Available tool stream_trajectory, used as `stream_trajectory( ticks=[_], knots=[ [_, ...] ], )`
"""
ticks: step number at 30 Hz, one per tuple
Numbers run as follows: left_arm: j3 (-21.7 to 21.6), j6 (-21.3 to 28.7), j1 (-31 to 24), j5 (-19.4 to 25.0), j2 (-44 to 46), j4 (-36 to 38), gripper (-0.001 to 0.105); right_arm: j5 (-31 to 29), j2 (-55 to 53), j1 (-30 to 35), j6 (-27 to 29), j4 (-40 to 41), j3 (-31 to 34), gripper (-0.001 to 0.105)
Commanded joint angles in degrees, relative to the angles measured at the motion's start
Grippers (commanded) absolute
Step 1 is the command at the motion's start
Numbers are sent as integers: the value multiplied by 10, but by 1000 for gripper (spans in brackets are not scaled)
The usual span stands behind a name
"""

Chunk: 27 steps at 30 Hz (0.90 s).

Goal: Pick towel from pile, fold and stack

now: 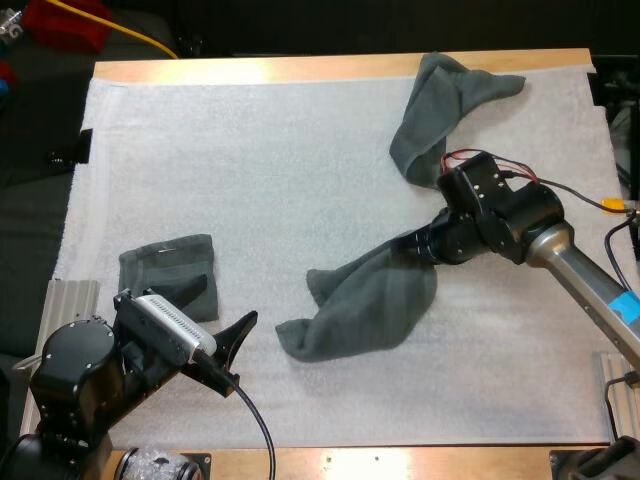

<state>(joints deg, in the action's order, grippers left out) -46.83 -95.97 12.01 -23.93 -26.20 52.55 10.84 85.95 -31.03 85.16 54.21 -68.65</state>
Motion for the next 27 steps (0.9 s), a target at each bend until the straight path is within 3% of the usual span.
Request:
stream_trajectory(
  ticks=[1, 6, 11, 18, 21, 27],
  knots=[
    [-4, -6, 3, -3, 0, -1, 69, -8, -5, 1, 6, -23, -3, 1],
    [-4, -6, 3, -3, 0, -1, 69, -30, 16, 1, 1, -84, -3, 1],
    [-4, -6, 3, -3, 0, -1, 69, -68, 55, 1, -2, -90, -3, 1],
    [-4, -6, 3, -3, 0, -1, 69, -120, 96, 1, -2, -130, -4, 17],
    [-4, -6, 3, -3, 0, -1, 69, -114, 97, 1, -5, -174, -5, 20],
    [-4, -6, 3, -3, 0, -1, 69, -78, 96, 1, -6, -269, -8, 14]
  ],
)
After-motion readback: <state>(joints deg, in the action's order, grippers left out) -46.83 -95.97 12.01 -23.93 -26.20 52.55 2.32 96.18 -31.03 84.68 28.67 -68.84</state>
